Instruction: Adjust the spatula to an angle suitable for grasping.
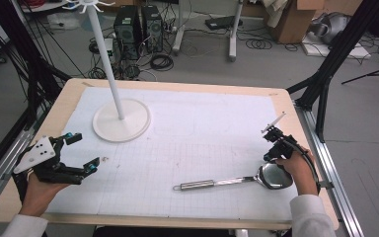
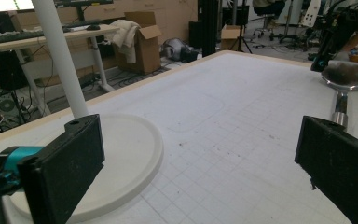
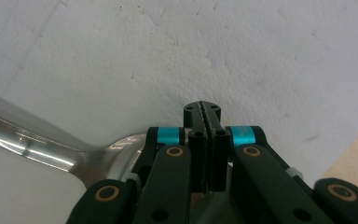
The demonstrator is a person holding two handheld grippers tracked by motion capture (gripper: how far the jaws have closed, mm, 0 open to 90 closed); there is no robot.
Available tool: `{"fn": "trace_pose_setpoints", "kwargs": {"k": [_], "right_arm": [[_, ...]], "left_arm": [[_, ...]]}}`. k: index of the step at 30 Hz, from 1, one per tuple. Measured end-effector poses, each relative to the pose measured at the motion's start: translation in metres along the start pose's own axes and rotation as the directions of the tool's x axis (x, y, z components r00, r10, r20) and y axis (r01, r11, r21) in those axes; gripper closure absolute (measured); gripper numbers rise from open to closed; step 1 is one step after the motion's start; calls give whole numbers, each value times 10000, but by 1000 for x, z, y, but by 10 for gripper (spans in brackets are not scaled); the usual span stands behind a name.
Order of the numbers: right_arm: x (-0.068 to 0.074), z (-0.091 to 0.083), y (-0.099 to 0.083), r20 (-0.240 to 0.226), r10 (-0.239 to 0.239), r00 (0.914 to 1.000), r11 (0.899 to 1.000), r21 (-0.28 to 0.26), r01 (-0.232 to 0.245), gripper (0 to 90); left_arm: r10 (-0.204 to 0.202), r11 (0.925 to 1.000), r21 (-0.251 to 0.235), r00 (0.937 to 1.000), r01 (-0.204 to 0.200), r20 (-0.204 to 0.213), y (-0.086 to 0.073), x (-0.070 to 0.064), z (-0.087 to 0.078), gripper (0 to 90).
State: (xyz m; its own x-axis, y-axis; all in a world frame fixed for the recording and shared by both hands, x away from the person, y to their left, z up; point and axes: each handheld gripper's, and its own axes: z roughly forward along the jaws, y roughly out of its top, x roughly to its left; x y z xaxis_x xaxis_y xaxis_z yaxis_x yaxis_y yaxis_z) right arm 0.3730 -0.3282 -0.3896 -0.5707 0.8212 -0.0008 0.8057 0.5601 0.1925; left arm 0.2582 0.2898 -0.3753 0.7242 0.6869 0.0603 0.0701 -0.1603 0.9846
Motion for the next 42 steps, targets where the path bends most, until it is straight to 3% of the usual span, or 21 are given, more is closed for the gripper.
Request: {"fn": "trace_pose_setpoints", "kwargs": {"k": [15, 23, 26, 32, 33, 35, 36, 37, 38, 42], "right_arm": [[1, -1, -1, 102, -104, 9999, 9999, -21, 104, 900], [1, -11, 1, 65, -182, 9998, 9984, -534, 185, 900], [5, -20, 4, 145, -350, 9993, 9945, -978, 363, 899], [9, -33, 6, 54, -546, 9985, 9817, -1825, 547, 896], [10, -38, 7, -31, -630, 9980, 9746, -2155, 609, 895], [11, -41, 7, -58, -694, 9976, 9702, -2331, 662, 887], [13, -47, 8, -161, -799, 9967, 9600, -2703, 726, 857], [13, -47, 8, -161, -799, 9967, 9600, -2703, 726, 857], [15, -52, 9, -156, -975, 9951, 9497, -3004, 884, 815], [18, -60, 11, -52, -1224, 9925, 9393, -3236, 1141, 773]], "left_arm": [[-8, 10000, -3, 10000, 8, -12, 0, 0, 0, 18], [-13, 10000, -19, 10000, 13, -35, 0, 0, -1, 18], [-13, 10000, 2, 10000, 13, -51, -1, 1, -1, 18], [11, 10000, 28, 10000, -11, -57, 0, 1, -1, 18], [14, 10000, 33, 10000, -13, -57, -1, 1, -1, 18], [-11, 10000, 27, 10000, 11, -52, -1, 1, -1, 18], [1, 10000, 32, 10000, 0, -63, -1, 1, -1, 18], [-9, 10000, 23, 10000, 9, -66, -1, 1, -1, 18], [3, 10000, 41, 10000, -3, -48, -1, 1, -1, 18], [19, 10000, 62, 10000, -18, -49, -1, 1, -1, 18]]}}
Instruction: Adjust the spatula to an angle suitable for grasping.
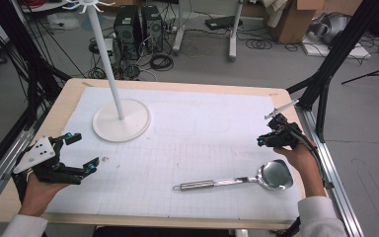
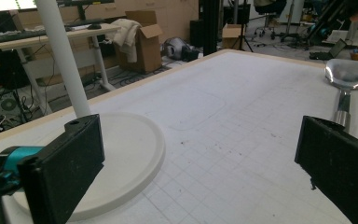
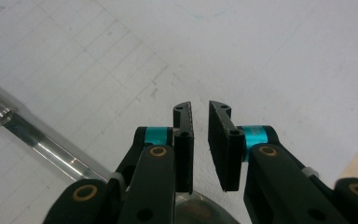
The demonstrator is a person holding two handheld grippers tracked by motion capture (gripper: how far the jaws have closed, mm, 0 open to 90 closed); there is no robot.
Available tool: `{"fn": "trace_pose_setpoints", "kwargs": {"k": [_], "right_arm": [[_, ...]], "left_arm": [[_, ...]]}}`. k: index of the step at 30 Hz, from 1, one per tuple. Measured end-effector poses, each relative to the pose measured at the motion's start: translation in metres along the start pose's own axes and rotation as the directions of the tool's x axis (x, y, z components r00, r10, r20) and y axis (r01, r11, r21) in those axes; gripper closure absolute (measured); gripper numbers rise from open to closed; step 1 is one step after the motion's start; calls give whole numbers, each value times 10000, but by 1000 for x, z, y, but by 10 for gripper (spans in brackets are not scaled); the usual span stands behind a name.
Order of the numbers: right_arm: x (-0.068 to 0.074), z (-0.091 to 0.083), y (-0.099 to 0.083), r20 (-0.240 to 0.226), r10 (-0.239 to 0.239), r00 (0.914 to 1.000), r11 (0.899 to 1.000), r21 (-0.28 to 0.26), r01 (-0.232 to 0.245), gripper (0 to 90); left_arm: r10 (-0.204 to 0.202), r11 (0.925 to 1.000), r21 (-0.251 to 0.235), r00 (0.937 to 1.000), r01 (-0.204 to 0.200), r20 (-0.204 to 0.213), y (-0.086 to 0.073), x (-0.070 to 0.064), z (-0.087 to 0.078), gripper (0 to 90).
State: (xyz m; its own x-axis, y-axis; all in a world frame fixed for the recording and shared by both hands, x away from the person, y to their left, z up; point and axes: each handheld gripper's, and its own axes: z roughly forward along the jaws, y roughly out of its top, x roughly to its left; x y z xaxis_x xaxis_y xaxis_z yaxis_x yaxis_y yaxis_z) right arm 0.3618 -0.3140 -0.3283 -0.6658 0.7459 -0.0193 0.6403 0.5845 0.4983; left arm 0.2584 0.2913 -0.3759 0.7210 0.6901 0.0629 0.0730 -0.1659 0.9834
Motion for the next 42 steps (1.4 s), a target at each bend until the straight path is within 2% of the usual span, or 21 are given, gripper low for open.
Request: {"fn": "trace_pose_setpoints", "kwargs": {"k": [3, 4, 5, 8, 13, 15, 16, 18, 23, 26, 27, 29, 30, 33, 34, 36, 37, 38, 39, 41, 42], "right_arm": [[3, -6, 4, -47, -138, 9999, 9995, -288, 137, 674], [5, -9, 6, -139, -214, 9997, 9988, -437, 208, 593], [5, -9, 6, -139, -214, 9997, 9988, -437, 208, 593], [9, -14, 10, -201, -359, 9992, 9973, -646, 346, 389], [15, -16, 14, -374, -944, 9948, 9940, -594, 921, 260], [21, -16, 18, -418, -1590, 9864, 9866, -429, 1572, 210], [21, -16, 18, -418, -1590, 9864, 9866, -429, 1572, 210], [26, -16, 22, -426, -2113, 9765, 9772, -327, 2100, 177], [35, -13, 25, -674, -2675, 9612, 9633, -433, 2651, 101], [43, -10, 27, -872, -3128, 9458, 9496, -501, 3094, 2], [45, -10, 28, -797, -3322, 9398, 9430, -507, 3290, 4], [47, -9, 28, -886, -3384, 9368, 9408, -504, 3351, 4], [51, -8, 28, -1075, -3650, 9248, 9310, -471, 3619, 4], [55, -4, 28, -1219, -4080, 9048, 9125, -238, 4083, 4], [55, -4, 28, -1219, -4080, 9048, 9125, -238, 4083, 4], [61, 1, 28, -1414, -4520, 8807, 8895, 31, 4570, 4], [61, 1, 28, -1414, -4520, 8807, 8895, 31, 4570, 4], [65, 4, 28, -1521, -4809, 8635, 8716, 243, 4896, 5], [65, 4, 28, -1521, -4809, 8635, 8716, 243, 4896, 5], [68, 10, 27, -1608, -5189, 8396, 8455, 488, 5318, 5], [68, 10, 27, -1608, -5189, 8396, 8455, 488, 5318, 5]], "left_arm": [[-20, 10000, -32, 10000, 20, -18, 0, 0, 0, 18], [-8, 10000, -33, 10000, 8, -22, 0, 0, 0, 17], [-20, 10000, -28, 10000, 20, -31, 0, 0, 0, 17], [-1, 10000, -10, 10000, 1, -25, 0, 0, 0, 17], [1, 10000, 10, 10000, -1, 8, 0, 0, 0, 17], [0, 10000, 16, 10000, 0, 10, 0, 0, 0, 18], [2, 10000, 14, 10000, -2, 10, 0, 0, 0, 18], [7, 10000, 13, 10000, -7, 9, 0, 0, 0, 18], [4, 10000, -10, 10000, -4, 14, 0, 0, 0, 18], [10, 10000, -3, 10000, -10, 12, 0, 0, 0, 18], [-1, 10000, 0, 10000, 1, -3, 0, 0, 0, 18], [-10, 10000, -18, 10000, 10, -14, 0, 0, 0, 18], [-2, 10000, -13, 10000, 2, -24, 0, 0, 0, 18], [-17, 10000, -20, 10000, 17, -24, 0, 0, -1, 17], [-14, 10000, -19, 10000, 14, -28, 0, 0, -1, 17], [-20, 10000, -17, 10000, 19, -27, 0, 0, 0, 17], [-5, 10000, -9, 10000, 5, -24, 0, 0, 0, 17], [-3, 10000, -11, 10000, 3, -21, 0, 0, 0, 18], [-6, 10000, -12, 10000, 6, -18, 0, 0, 0, 18], [17, 10000, -1, 10000, -17, -15, 0, 0, 0, 18], [22, 10000, -4, 10000, -22, -13, 0, 0, 0, 18]]}}
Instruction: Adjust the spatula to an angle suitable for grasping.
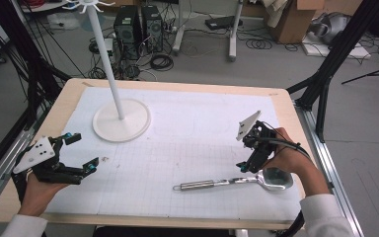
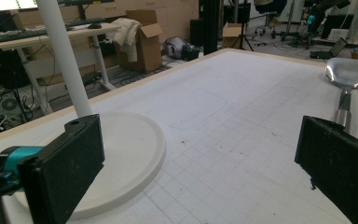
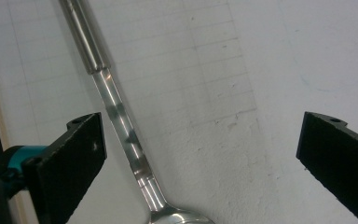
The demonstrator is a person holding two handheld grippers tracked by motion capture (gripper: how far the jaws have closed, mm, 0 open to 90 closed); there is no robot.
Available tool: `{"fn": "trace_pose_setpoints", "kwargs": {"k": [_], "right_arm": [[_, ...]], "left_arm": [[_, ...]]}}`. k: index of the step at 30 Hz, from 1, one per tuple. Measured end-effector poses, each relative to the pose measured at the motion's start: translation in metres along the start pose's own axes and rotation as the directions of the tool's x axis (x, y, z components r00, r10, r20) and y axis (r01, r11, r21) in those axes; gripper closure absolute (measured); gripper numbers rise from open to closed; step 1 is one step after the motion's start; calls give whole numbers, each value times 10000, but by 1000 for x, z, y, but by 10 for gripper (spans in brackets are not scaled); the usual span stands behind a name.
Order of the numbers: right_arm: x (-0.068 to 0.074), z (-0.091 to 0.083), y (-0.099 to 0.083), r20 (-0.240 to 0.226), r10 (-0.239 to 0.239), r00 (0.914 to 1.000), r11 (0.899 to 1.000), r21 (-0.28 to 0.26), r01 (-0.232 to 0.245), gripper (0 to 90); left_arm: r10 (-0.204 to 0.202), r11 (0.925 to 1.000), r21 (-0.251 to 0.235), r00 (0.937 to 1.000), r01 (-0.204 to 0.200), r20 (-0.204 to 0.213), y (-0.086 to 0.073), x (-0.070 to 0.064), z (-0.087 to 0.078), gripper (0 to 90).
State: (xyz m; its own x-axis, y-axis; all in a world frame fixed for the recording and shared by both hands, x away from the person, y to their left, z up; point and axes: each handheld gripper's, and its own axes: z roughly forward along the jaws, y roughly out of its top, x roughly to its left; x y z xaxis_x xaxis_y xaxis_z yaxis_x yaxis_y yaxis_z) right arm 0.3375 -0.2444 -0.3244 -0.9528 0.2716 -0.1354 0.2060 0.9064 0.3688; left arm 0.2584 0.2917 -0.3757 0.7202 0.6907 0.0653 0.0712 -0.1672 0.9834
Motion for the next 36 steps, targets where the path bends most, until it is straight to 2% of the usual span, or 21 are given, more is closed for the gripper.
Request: {"fn": "trace_pose_setpoints", "kwargs": {"k": [3, 8, 17, 18, 19, 21, 23, 25, 26, 36], "right_arm": [[1, 5, 0, -257, -348, 9991, 9990, 275, 355, 5], [5, 14, 0, -671, -691, 9953, 9966, 396, 718, 5], [11, 29, -2, -919, -1140, 9892, 9897, 765, 1212, 8], [14, 32, -1, -993, -1335, 9861, 9849, 977, 1432, 10], [14, 32, -1, -993, -1335, 9861, 9849, 977, 1432, 10], [17, 36, 0, -1257, -1755, 9764, 9751, 1142, 1899, 60], [18, 37, 1, -1251, -1826, 9752, 9724, 1237, 1979, 61], [19, 40, 0, -1355, -2019, 9700, 9665, 1328, 2197, 146], [19, 41, 0, -1351, -2093, 9685, 9644, 1352, 2272, 158], [24, 54, -4, -1531, -2160, 9643, 9551, 1722, 2413, 165]], "left_arm": [[-16, 10000, -13, 10000, 16, -2, 0, 0, 0, 18], [-18, 10000, 5, 10000, 18, 3, 0, 0, 0, 18], [-13, 10000, 7, 10000, 13, -31, 0, 0, 0, 17], [-10, 10000, 8, 10000, 10, -30, 0, 0, 0, 18], [-12, 10000, 14, 10000, 12, -26, 0, 0, 0, 18], [-23, 10000, -3, 10000, 23, -29, 0, 0, 0, 18], [-3, 10000, 7, 10000, 3, -17, 0, 0, 0, 17], [-4, 10000, -1, 10000, 4, -18, 0, 0, 0, 18], [-7, 10000, -6, 10000, 7, -11, 0, 0, 0, 17], [14, 10000, 21, 10000, -14, -8, 0, 0, 0, 17]]}}
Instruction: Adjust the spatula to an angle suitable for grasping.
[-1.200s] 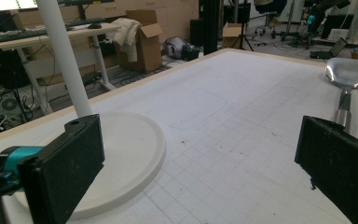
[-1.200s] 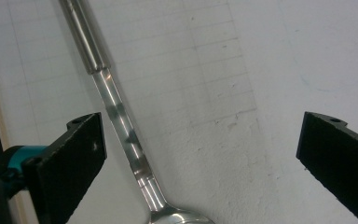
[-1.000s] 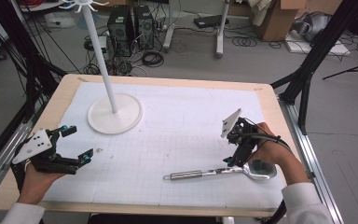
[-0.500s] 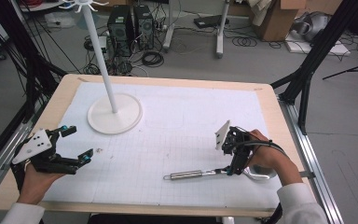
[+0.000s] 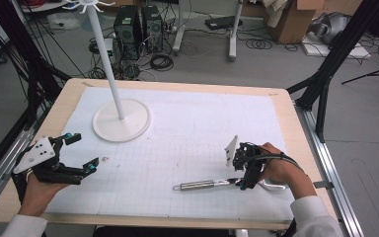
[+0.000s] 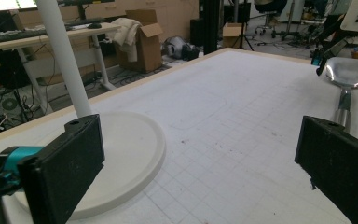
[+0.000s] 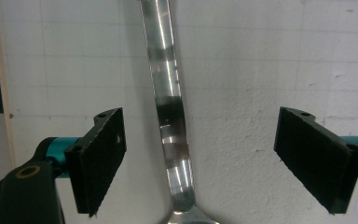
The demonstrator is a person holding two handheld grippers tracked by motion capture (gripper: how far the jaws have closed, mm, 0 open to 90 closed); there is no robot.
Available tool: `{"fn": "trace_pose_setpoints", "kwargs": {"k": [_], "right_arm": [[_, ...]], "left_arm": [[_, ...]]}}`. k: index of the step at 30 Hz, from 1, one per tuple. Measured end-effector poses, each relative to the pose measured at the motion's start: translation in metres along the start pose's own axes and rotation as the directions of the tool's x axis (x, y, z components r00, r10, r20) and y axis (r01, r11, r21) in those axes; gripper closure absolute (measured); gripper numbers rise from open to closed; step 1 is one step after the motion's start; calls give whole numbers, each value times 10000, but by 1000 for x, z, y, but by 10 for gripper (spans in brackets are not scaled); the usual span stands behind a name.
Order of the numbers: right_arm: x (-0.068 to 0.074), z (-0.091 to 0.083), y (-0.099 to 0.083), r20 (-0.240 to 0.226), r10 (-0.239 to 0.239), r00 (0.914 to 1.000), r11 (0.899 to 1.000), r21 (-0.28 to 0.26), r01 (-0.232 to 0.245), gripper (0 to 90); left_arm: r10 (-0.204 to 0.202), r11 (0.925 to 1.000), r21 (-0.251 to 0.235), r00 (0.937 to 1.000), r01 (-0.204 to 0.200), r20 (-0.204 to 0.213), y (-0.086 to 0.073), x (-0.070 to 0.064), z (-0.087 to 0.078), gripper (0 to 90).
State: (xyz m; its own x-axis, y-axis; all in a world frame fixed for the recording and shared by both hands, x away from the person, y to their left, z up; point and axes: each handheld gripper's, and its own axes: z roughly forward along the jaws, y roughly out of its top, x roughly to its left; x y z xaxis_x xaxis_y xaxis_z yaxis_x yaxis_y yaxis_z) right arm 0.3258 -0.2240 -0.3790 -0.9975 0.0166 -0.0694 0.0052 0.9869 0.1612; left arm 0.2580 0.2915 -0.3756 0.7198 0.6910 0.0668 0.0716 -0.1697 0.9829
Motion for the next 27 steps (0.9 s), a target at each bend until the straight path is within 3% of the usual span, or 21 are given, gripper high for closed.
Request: {"fn": "trace_pose_setpoints", "kwargs": {"k": [8, 12, 27], "right_arm": [[2, 9, 5, -115, -428, 9990, 9982, 414, 432, 266], [3, 13, 7, -271, -673, 9974, 9951, 708, 691, 358], [6, 22, 12, -592, -1159, 9915, 9869, 1056, 1217, 532]], "left_arm": [[16, 10000, 1, 10000, -16, 36, 0, 0, 0, 17], [-16, 10000, -43, 10000, 16, 11, 1, 0, 0, 17], [13, 10000, -28, 10000, -13, 28, 1, 0, 0, 17]]}}
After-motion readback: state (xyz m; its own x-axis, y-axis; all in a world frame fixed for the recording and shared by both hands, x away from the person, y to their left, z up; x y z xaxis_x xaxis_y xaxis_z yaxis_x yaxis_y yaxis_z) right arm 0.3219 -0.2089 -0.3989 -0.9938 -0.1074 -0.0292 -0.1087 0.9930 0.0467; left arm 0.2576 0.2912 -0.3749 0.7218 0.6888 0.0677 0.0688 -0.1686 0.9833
